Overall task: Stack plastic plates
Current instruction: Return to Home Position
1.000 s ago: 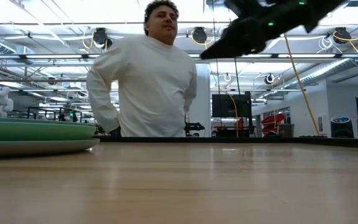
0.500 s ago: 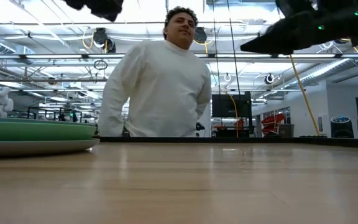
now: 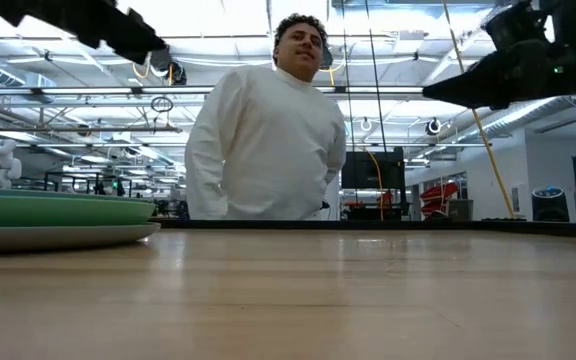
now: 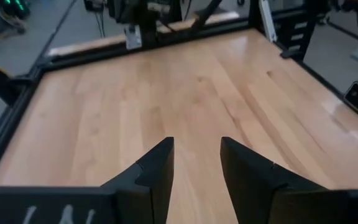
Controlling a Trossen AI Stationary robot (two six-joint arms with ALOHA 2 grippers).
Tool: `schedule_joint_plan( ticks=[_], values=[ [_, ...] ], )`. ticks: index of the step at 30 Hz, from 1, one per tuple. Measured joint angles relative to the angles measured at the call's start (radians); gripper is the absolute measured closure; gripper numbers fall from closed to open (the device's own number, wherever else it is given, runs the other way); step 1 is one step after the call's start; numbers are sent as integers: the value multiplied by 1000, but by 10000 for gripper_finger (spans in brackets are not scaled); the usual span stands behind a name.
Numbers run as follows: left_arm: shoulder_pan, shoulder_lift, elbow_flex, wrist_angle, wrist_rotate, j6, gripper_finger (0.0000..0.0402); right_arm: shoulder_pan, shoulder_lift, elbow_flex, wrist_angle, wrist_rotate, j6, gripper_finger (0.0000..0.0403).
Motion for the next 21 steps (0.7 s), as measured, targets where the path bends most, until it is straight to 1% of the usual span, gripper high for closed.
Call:
schedule_joint_plan(
  ticks=[2, 4, 6, 10, 15, 17, 21],
  values=[
    [0, -61, -21, -11, -3, -5, 263, -6, -34, -19, -1, 0, 1, 381],
    [0, -122, -43, -10, -34, -25, 263, -11, -62, -30, -12, 0, 6, 381],
    [0, -179, -66, -8, -77, -46, 263, -15, -87, -35, -38, 0, 16, 381],
    [0, -298, -122, -16, -201, -96, 263, -18, -134, -35, -94, 1, 19, 381],
    [0, -435, -181, 9, -281, -165, 263, -18, -186, -35, -161, 30, 23, 381],
    [0, -481, -204, 6, -300, -190, 263, -18, -206, -35, -188, 47, 28, 381],
    [0, -559, -245, 9, -302, -213, 263, -18, -243, -35, -224, 51, 28, 381]
  ],
)
